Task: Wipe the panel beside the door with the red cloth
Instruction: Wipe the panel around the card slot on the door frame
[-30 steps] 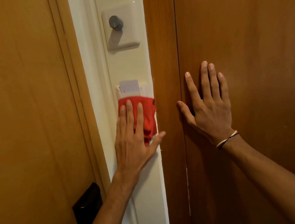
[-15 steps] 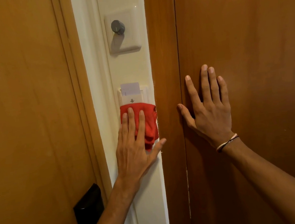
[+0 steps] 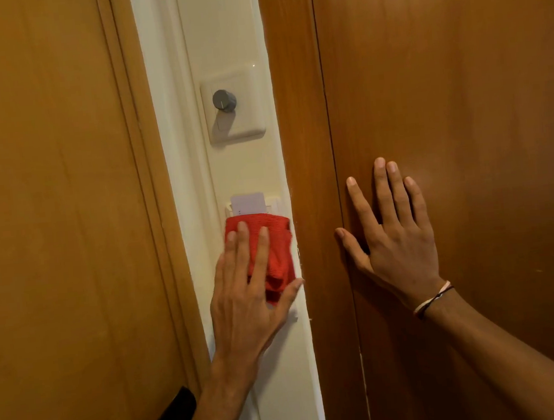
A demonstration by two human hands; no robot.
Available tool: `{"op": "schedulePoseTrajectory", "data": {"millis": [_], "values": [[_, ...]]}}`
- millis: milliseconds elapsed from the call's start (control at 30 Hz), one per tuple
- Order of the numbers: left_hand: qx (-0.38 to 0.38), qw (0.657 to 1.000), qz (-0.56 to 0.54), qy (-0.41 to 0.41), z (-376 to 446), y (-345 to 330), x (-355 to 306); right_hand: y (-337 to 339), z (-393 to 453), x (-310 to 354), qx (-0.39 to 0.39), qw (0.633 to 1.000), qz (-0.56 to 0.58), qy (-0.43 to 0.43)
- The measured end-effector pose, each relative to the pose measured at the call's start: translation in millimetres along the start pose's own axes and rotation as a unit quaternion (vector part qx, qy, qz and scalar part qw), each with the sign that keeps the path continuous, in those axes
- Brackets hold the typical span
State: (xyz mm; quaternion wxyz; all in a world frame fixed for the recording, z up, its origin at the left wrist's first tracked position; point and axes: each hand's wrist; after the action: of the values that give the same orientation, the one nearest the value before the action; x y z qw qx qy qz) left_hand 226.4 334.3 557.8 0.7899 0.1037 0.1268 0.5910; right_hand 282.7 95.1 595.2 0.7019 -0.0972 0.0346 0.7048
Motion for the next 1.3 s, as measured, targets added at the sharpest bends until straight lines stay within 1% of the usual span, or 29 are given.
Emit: {"op": "schedulePoseTrajectory", "data": {"millis": [33, 67, 100, 167, 200, 233, 300, 333, 400, 433, 500, 533, 633, 667, 733, 767, 833, 867, 933, 967, 1000, 1067, 1100, 1167, 1200, 1300], "values": [[-0.008, 0.999, -0.012, 0.039, 2, 0, -2, -1, 2, -1, 0.000, 1.000, 0.001, 0.000], [-0.015, 0.998, -0.021, 0.059, 3, -1, -7, -1, 3, -1, 0.002, 1.000, 0.001, 0.001], [-0.018, 0.999, -0.022, 0.044, 2, -2, -11, 0, 3, -2, 0.002, 1.000, 0.001, -0.001], [-0.008, 0.999, -0.008, -0.042, -4, -5, -11, 0, 2, -3, 0.002, 1.000, -0.003, -0.002], [-0.004, 0.999, -0.009, -0.052, -6, -6, -8, 0, 1, -3, 0.002, 1.000, -0.006, -0.002], [-0.007, 1.000, -0.020, -0.022, -5, -6, -6, 1, 1, -3, 0.003, 1.000, -0.006, -0.002], [-0.025, 0.996, -0.042, 0.070, -2, -4, -8, 1, 1, -2, 0.004, 1.000, -0.008, 0.002], [-0.028, 0.996, -0.039, 0.069, -2, -3, -8, 1, 1, -1, 0.005, 1.000, -0.008, 0.000], [-0.020, 1.000, -0.017, -0.015, -5, -5, -2, 1, 1, 0, 0.007, 1.000, -0.006, -0.003], [-0.016, 0.999, -0.014, -0.028, -4, -6, 2, 1, 1, 0, 0.007, 1.000, -0.006, -0.003], [-0.031, 0.999, -0.026, 0.026, 0, -4, 7, 2, 3, -1, 0.006, 1.000, -0.009, 0.000], [-0.033, 0.998, -0.026, 0.037, 1, -4, 5, 1, 3, -2, 0.006, 1.000, -0.009, 0.000], [-0.010, 0.999, -0.009, -0.049, -4, -5, 1, 3, 4, -2, 0.007, 1.000, -0.004, -0.006], [-0.010, 0.999, -0.015, -0.037, -3, -5, 0, 3, 5, -2, 0.008, 1.000, -0.006, -0.006], [-0.021, 0.999, -0.028, 0.028, -1, -3, -3, 4, 5, -1, 0.008, 1.000, -0.002, -0.003], [-0.020, 0.999, -0.027, 0.027, -2, -3, -5, 5, 4, -1, 0.009, 1.000, 0.002, -0.004], [-0.014, 0.999, -0.014, -0.036, -5, -4, -4, 4, 3, -1, 0.009, 1.000, 0.006, -0.007], [-0.010, 0.999, -0.016, -0.042, -3, -3, -1, 4, 2, -1, 0.010, 1.000, 0.003, -0.006], [-0.020, 0.999, -0.033, 0.027, 2, 0, 1, 3, 3, -1, 0.011, 1.000, -0.002, -0.004], [-0.021, 0.998, -0.033, 0.049, 4, 1, 1, 3, 3, -1, 0.010, 1.000, -0.001, -0.004], [-0.018, 0.999, -0.025, 0.034, 3, 2, 1, 3, 4, -1, 0.008, 1.000, 0.002, -0.005], [-0.010, 0.999, -0.006, -0.035, -1, 0, 4, 1, 3, 0, 0.010, 1.000, 0.003, -0.009], [-0.013, 0.999, -0.008, -0.033, -1, -1, 6, 1, 3, 0, 0.012, 1.000, 0.002, -0.009], [-0.028, 0.999, -0.025, 0.026, 1, 0, 5, 1, 3, 0, 0.013, 1.000, 0.001, -0.009], [-0.030, 0.999, -0.026, 0.033, 0, -1, 3, 1, 2, 0, 0.013, 1.000, 0.002, -0.010], [-0.027, 0.999, -0.014, -0.044, -4, -6, 2, 0, 1, -1, 0.013, 1.000, 0.000, -0.011]]}}
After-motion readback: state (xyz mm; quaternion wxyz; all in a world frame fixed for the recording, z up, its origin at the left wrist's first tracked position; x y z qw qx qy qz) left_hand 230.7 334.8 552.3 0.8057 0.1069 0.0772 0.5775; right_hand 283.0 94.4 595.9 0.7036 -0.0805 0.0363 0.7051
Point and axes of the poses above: each hand's wrist, its own z-axis towards the middle knuckle, its own y-axis out of the back of the hand, x = y × z, and after that the axes turned 9 degrees about -x, right-handed
